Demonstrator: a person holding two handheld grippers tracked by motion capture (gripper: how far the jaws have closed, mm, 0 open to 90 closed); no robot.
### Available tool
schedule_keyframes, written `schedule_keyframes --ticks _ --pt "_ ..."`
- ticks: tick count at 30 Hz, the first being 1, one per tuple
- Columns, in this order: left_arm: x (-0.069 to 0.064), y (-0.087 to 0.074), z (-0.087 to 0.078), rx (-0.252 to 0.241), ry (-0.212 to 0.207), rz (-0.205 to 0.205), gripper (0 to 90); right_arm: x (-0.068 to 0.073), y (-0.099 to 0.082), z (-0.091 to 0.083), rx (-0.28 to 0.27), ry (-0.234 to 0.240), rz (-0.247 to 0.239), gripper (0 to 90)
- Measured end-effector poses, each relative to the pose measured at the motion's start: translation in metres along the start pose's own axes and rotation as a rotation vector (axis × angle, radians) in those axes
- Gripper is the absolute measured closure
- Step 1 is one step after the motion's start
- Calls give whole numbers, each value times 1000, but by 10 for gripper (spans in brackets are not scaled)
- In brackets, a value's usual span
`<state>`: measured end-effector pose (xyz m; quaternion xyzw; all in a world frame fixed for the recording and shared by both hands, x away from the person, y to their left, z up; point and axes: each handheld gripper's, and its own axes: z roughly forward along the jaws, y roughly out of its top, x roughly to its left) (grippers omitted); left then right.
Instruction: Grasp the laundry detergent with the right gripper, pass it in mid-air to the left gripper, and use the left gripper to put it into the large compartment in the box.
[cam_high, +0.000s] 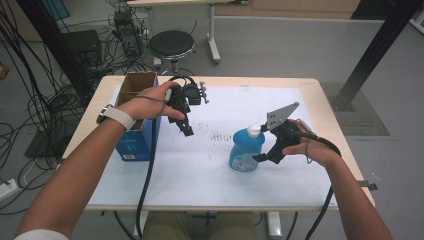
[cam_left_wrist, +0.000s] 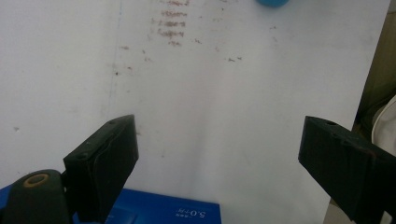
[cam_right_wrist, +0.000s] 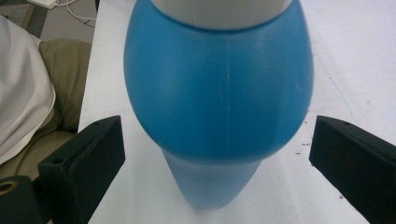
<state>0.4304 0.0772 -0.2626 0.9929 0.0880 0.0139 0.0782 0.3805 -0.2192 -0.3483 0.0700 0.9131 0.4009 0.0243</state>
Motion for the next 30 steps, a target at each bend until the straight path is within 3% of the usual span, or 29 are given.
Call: schedule_keyframes --ticks 30 --pt "0 1 3 -2 -1 -2 126 1 -7 15 -58 -13 9 66"
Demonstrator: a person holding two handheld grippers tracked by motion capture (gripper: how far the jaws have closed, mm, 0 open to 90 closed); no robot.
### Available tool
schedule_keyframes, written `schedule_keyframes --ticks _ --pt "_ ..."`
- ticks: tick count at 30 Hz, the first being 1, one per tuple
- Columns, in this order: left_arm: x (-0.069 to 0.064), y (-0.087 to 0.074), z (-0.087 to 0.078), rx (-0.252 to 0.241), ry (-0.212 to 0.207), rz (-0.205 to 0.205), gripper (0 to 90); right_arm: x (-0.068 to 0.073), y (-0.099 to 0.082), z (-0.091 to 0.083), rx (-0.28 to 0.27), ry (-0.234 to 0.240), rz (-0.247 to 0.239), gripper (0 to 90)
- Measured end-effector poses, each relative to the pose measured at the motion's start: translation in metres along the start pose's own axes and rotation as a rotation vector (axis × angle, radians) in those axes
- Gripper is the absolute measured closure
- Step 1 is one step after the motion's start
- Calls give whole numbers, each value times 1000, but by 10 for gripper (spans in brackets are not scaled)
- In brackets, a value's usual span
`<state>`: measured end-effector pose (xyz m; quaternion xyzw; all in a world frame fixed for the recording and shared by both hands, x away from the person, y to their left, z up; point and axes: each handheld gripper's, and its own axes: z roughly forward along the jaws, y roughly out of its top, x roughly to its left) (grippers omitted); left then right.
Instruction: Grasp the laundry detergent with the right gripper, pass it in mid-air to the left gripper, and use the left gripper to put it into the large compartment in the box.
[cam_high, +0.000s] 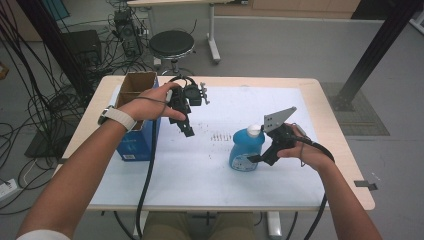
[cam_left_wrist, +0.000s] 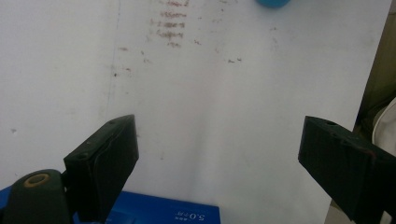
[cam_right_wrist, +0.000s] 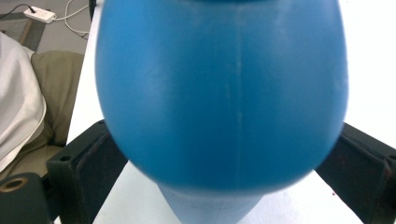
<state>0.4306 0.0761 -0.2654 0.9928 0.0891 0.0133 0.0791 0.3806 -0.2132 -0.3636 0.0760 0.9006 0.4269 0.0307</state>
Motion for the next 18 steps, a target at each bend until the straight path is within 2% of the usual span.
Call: schedule_keyframes --ticks 11,18 --pt "1 0 1 0 0 0 126 -1 -4 4 -35 6 9 79" --pt "1 -1 1 -1 0 1 126 -1 -4 6 -35 7 6 91"
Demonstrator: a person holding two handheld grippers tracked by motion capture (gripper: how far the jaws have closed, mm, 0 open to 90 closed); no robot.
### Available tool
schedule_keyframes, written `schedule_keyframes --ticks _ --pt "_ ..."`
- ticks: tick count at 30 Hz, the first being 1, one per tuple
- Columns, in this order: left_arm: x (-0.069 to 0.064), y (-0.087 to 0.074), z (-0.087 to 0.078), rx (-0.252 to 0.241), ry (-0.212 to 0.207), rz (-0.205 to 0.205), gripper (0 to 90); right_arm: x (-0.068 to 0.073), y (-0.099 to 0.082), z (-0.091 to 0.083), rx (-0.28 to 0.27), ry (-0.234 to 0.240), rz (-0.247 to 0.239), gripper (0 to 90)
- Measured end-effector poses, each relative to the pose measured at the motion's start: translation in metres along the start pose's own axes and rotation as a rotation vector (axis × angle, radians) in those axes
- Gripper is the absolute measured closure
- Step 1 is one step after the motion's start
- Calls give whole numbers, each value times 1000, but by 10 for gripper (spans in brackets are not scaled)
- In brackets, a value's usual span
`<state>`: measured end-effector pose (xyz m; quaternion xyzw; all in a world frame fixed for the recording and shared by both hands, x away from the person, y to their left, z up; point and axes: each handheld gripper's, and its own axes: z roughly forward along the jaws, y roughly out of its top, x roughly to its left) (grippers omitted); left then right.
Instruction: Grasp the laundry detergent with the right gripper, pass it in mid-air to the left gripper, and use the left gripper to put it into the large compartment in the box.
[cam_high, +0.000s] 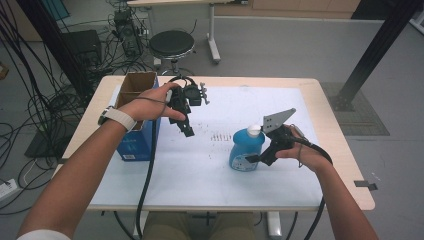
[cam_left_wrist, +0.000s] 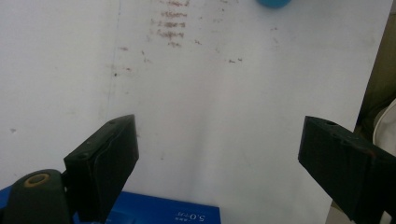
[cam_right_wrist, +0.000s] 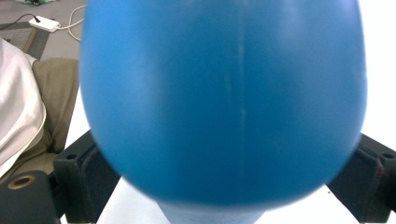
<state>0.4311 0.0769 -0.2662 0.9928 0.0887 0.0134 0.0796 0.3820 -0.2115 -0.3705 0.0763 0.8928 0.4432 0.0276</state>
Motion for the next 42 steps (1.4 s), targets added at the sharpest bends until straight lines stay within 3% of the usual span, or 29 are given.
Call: schedule_keyframes --ticks 42 --pt "1 -3 4 7 -5 -5 128 0 -6 7 -40 15 -10 191"
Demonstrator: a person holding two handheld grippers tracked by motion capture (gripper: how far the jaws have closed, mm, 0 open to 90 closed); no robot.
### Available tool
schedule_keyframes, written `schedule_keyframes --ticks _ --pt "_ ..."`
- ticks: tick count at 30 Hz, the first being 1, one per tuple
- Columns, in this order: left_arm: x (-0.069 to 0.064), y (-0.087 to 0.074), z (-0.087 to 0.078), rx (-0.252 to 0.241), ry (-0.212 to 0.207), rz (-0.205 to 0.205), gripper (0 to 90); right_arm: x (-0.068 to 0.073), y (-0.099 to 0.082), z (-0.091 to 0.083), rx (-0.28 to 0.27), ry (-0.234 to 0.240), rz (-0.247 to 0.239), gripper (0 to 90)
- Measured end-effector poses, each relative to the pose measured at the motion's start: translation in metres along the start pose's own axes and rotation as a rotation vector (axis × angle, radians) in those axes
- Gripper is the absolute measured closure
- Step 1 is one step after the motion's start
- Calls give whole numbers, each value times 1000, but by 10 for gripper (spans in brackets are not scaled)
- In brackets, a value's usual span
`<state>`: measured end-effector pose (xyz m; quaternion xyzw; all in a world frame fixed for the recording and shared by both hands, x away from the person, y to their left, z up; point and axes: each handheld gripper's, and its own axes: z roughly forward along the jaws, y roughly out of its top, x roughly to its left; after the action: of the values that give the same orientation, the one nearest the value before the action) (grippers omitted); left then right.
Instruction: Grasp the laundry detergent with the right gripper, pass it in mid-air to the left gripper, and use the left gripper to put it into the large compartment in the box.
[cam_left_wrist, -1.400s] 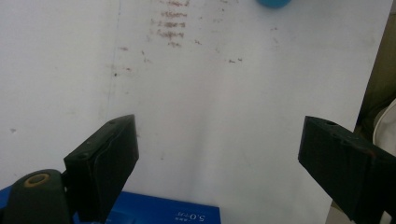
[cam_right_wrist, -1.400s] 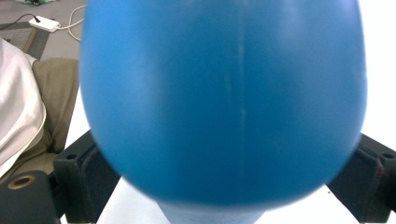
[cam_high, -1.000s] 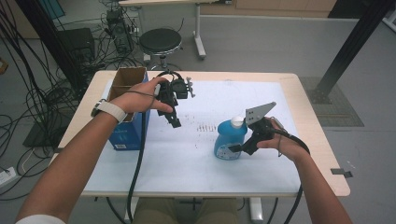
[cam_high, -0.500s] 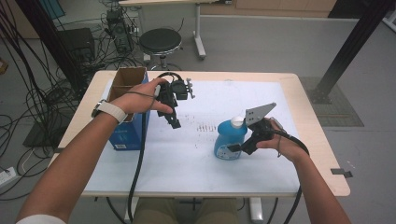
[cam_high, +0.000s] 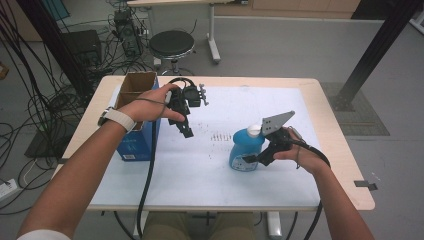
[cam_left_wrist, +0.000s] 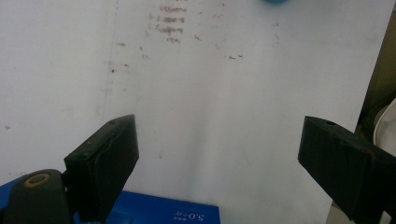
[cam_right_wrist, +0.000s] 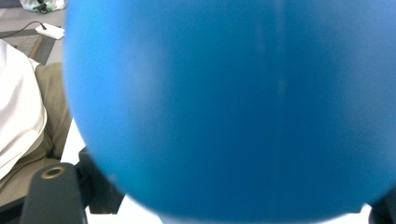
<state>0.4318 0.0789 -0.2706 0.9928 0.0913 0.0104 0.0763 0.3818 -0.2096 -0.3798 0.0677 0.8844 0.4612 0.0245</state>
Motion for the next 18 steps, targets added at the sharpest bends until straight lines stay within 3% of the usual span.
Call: schedule_keyframes --ticks 18 --pt "0 0 1 -1 0 -3 128 1 -4 1 -29 -8 -3 220"
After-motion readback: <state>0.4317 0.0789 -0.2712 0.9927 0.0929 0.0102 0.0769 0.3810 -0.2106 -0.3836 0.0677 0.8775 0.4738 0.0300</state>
